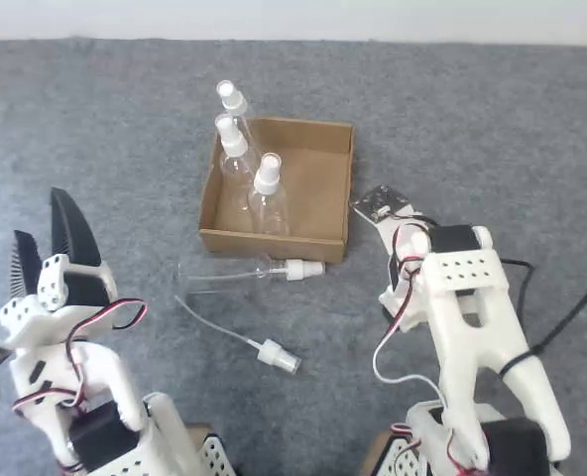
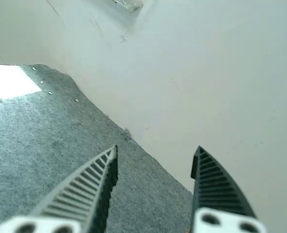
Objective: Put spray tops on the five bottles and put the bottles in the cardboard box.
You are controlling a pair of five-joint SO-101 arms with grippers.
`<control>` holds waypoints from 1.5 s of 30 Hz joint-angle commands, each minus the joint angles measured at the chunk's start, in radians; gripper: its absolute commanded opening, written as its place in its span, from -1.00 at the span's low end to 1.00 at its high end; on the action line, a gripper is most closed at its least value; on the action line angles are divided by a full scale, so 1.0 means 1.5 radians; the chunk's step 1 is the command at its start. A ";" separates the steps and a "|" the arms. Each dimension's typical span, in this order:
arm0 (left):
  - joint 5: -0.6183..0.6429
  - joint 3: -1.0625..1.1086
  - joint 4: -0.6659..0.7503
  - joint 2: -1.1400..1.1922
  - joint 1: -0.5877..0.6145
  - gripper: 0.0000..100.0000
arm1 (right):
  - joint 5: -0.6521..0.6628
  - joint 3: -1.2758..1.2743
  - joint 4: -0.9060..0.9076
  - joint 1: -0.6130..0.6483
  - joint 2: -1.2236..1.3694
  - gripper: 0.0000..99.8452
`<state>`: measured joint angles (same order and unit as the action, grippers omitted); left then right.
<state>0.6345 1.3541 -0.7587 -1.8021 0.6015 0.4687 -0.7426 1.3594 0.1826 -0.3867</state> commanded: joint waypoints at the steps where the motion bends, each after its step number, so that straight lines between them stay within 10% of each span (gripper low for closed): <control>1: 0.002 0.007 0.017 -0.007 0.001 -0.54 | -0.053 0.037 0.015 0.023 -0.065 -0.82; 45: 0.002 0.034 0.019 -0.007 -0.030 -0.54 | -0.237 -0.166 -0.143 0.069 -0.366 -0.82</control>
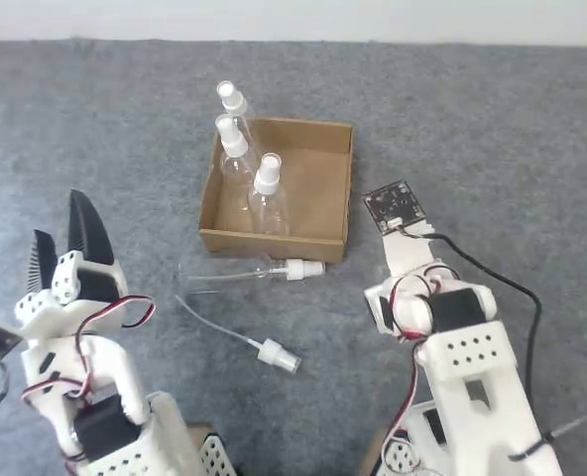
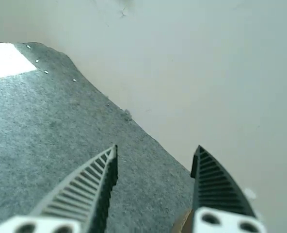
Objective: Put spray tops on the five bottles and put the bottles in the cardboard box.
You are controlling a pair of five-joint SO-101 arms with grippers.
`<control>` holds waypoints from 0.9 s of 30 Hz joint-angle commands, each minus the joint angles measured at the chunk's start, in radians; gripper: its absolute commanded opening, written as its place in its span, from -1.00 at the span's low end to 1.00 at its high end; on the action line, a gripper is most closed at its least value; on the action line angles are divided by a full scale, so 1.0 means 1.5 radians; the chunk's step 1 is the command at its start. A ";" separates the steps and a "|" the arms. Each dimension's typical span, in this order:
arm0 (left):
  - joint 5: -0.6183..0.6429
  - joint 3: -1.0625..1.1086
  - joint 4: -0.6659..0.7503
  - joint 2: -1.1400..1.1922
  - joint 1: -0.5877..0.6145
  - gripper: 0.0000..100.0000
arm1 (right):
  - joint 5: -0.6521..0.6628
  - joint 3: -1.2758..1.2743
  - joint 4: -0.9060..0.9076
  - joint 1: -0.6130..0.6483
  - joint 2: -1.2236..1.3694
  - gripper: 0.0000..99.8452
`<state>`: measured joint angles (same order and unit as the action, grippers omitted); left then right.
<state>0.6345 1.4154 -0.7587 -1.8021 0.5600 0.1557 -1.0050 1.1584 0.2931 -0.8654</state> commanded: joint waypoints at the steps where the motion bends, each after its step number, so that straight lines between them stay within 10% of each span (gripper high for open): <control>1: 0.002 -0.007 0.019 -0.007 -0.002 -0.54 | -0.034 0.009 -0.008 -0.005 -0.052 -0.82; 27: -0.049 -0.050 -0.013 -0.005 -0.002 -0.54 | -0.059 -0.060 -0.015 -0.036 -0.221 -0.82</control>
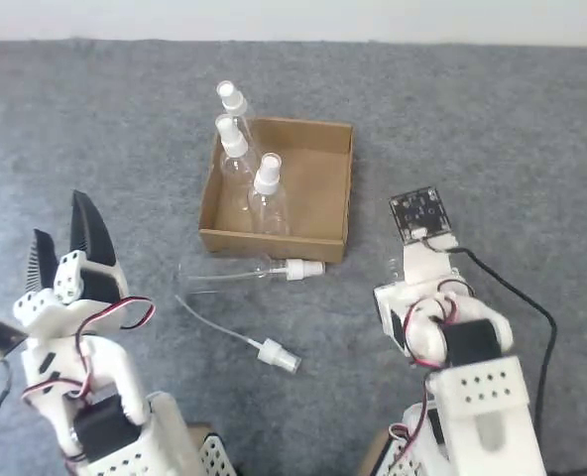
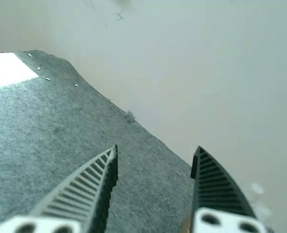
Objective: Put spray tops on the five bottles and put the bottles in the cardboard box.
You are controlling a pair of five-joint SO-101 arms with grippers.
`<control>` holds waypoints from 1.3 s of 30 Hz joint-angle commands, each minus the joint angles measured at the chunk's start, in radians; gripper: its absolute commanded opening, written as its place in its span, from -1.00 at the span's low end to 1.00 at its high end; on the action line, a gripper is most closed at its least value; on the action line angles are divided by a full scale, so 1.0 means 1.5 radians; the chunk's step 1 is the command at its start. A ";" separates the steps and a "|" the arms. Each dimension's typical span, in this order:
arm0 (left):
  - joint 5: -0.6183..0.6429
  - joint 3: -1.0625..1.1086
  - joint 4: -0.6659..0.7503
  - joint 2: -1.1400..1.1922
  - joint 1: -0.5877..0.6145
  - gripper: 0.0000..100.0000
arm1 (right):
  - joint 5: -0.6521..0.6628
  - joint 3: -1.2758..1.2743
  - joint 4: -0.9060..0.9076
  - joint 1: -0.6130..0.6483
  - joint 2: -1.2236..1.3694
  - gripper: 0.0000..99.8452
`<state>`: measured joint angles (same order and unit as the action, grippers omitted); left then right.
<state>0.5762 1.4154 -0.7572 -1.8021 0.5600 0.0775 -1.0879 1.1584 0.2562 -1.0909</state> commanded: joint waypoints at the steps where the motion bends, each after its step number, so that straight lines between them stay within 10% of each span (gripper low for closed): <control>1: -0.014 -0.072 -0.037 -0.004 -0.002 -0.54 | -0.007 -0.012 -0.015 -0.013 -0.085 -0.82; 39: -0.500 -0.341 -0.413 0.105 -0.371 -0.61 | -0.037 -0.070 -0.071 -0.105 -0.132 -0.82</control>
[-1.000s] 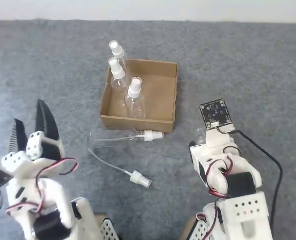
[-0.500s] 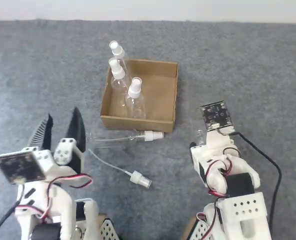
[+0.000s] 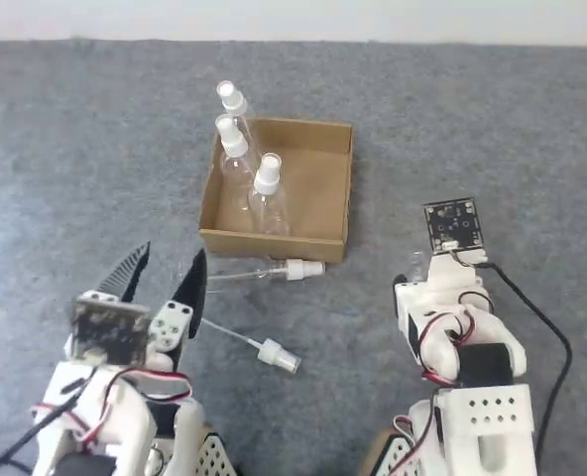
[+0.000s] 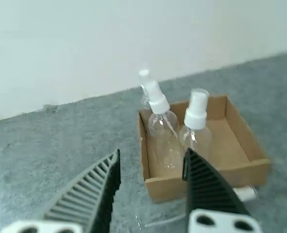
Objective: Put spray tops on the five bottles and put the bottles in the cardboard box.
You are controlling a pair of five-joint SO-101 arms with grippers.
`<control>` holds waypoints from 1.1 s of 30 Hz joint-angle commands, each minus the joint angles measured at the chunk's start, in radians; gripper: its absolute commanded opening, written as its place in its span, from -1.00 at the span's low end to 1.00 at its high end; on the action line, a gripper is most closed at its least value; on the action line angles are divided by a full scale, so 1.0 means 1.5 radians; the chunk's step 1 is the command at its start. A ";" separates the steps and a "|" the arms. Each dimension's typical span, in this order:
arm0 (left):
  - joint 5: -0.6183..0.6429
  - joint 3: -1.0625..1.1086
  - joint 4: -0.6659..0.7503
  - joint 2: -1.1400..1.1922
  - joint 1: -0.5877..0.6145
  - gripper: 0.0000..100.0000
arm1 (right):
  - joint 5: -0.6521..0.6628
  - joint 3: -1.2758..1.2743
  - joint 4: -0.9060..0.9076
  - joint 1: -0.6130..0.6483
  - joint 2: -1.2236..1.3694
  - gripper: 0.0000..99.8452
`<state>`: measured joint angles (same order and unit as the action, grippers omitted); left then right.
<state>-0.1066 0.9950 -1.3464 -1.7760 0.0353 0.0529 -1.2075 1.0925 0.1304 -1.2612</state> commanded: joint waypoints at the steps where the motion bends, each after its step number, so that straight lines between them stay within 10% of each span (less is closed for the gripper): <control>1: -0.062 -0.077 -0.030 0.117 -0.026 -0.61 | -0.020 0.009 -0.031 -0.026 -0.019 -0.82; 14: -0.365 -0.204 -0.193 0.363 -0.054 -0.69 | -0.021 0.009 -0.031 -0.035 -0.019 -0.82; 33: -0.513 -0.209 -0.241 0.671 -0.224 -0.70 | -0.054 0.005 -0.066 -0.148 -0.019 -0.82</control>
<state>-0.8094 0.7434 -1.6901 -0.8784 -0.2363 -0.0115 -1.2075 1.0188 -0.0476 -1.2612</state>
